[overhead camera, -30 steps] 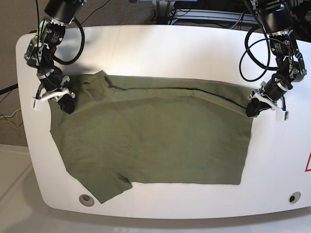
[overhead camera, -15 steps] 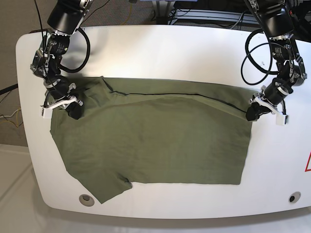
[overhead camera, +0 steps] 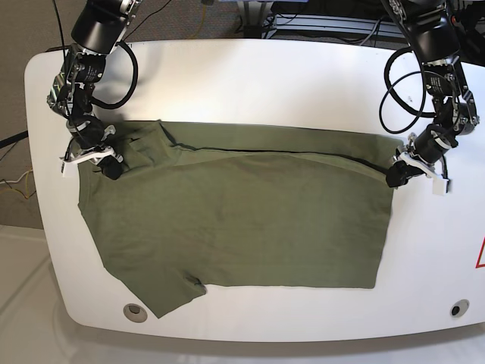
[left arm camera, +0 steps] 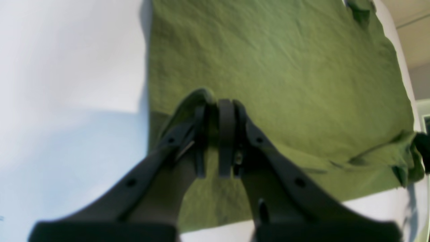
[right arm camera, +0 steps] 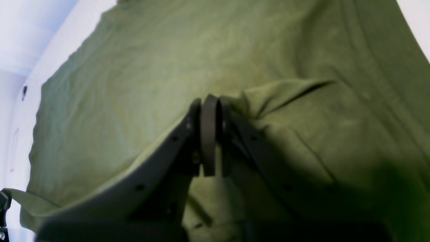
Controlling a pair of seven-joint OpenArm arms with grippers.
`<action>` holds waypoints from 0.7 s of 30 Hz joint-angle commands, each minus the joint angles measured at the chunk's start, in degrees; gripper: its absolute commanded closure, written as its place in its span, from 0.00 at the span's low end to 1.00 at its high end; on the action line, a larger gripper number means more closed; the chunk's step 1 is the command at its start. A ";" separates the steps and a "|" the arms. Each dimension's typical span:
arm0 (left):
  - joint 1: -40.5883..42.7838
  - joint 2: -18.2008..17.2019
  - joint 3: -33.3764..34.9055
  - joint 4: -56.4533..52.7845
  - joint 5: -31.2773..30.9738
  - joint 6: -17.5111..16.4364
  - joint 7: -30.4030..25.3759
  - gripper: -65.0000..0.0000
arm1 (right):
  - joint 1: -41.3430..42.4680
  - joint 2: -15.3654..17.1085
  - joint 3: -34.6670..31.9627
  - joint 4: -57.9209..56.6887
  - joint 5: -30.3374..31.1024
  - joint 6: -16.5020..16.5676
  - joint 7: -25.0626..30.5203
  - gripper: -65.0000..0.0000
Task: Fold the T-shirt properly
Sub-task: 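Lower the held shoulder edge onto the shirt body with both grippers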
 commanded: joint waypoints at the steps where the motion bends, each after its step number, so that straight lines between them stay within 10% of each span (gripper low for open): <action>1: -1.12 -1.28 0.07 0.95 -1.35 -0.39 -0.67 0.97 | 1.08 1.87 -0.10 1.10 0.69 0.86 1.86 1.00; 21: -1.20 -1.20 0.16 0.96 -0.80 -0.36 -0.65 0.96 | 2.80 1.53 -0.32 2.32 -0.69 1.52 0.85 1.00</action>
